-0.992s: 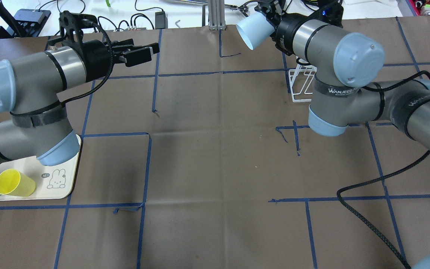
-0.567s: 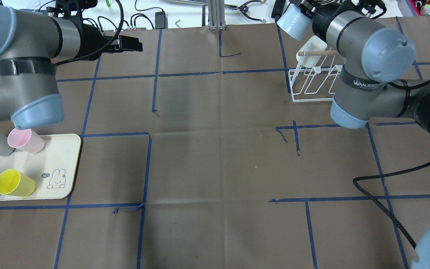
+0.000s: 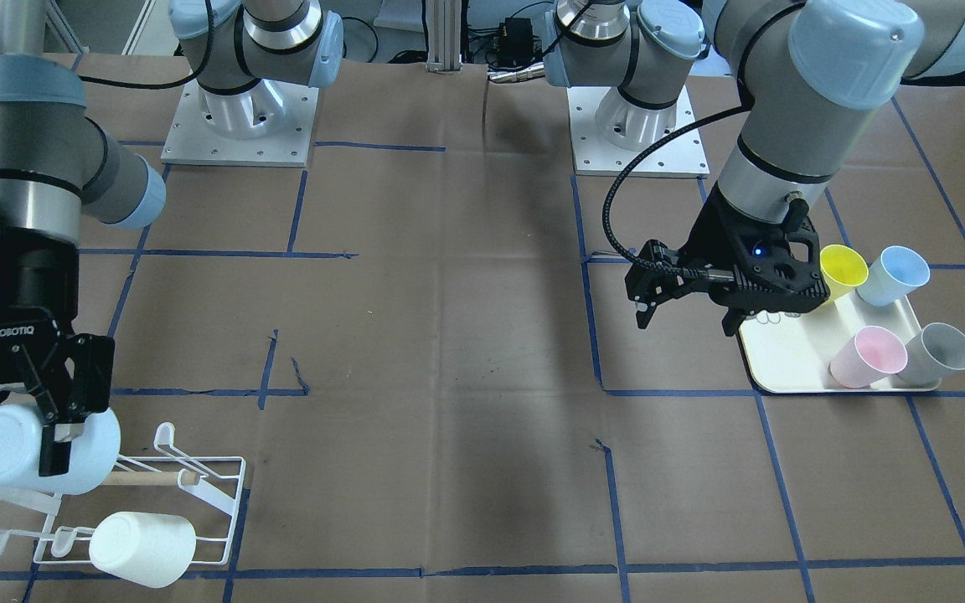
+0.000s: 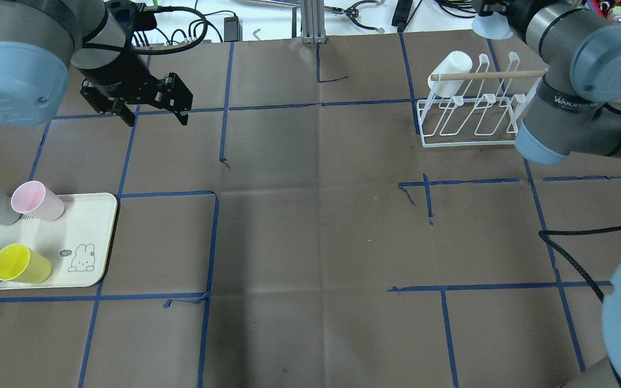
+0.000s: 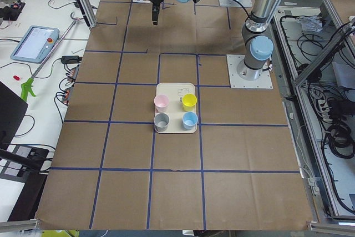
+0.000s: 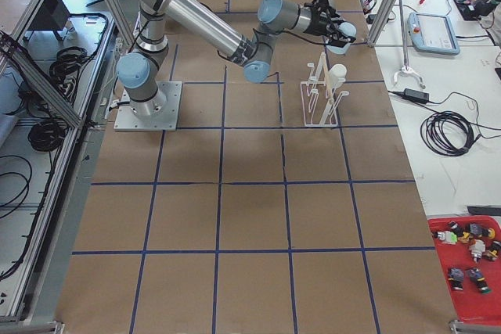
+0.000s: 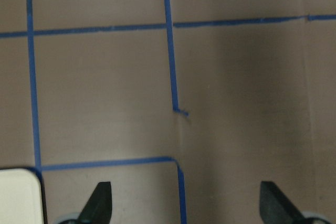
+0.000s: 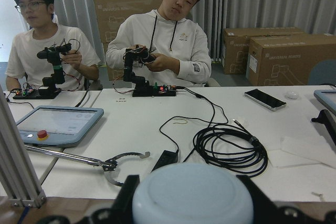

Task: Transfer IKEA cup to right arm and place on rack

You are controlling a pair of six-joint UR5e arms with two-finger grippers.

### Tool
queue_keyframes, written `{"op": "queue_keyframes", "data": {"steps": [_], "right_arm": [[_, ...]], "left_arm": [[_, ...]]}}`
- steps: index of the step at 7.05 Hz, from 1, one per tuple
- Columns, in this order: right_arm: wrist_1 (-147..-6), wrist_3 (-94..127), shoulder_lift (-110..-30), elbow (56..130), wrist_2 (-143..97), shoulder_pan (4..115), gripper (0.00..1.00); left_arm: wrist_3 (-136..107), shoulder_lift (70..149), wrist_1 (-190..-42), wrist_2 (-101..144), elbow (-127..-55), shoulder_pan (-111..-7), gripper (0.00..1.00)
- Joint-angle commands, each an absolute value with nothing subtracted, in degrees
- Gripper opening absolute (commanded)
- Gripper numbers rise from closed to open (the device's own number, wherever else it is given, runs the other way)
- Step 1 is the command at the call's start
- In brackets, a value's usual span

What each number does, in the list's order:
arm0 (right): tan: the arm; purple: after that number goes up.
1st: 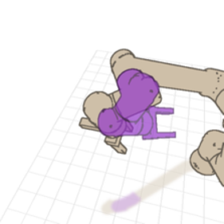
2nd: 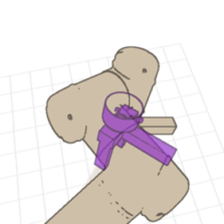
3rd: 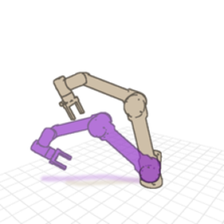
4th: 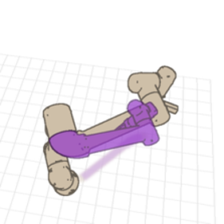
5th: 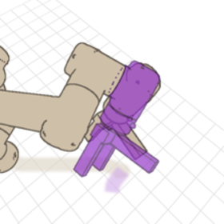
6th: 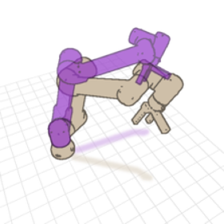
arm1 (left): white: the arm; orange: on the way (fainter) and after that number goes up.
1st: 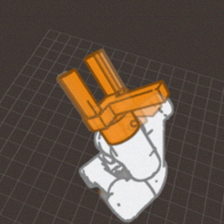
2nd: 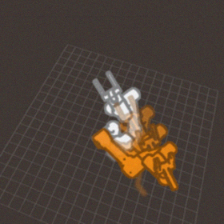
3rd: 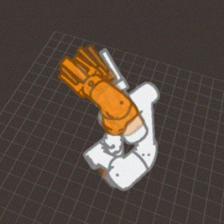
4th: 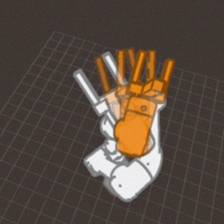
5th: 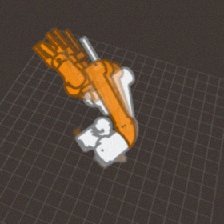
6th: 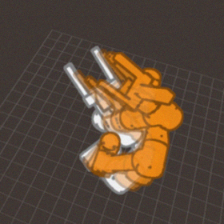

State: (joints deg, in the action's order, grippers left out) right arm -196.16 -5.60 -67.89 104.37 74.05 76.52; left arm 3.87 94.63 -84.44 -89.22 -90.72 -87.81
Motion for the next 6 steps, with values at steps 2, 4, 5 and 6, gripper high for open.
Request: {"op": "queue_keyframes", "data": {"steps": [2, 4, 5, 6], "right_arm": [[-196.87, -9.84, -59.36, 96.88, 73.22, 72.44, 0.09], [-196.70, -9.75, -55.74, 94.04, 73.04, 71.90, 0.09], [-196.79, -9.84, -54.85, 94.48, 73.04, 71.63, 0.09], [-198.53, -9.76, -54.58, 95.96, 73.21, 71.63, 0.09]], "left_arm": [[0.89, 91.67, -90.62, -89.65, -91.67, -87.89, 0.99], [0.79, 91.06, -90.09, -89.47, -91.32, -87.54, 0.99], [0.18, 90.79, -90.09, -89.47, -91.32, -87.54, 1.00], [-1.30, 90.70, -90.09, -89.47, -90.88, -87.54, 1.00]]}}
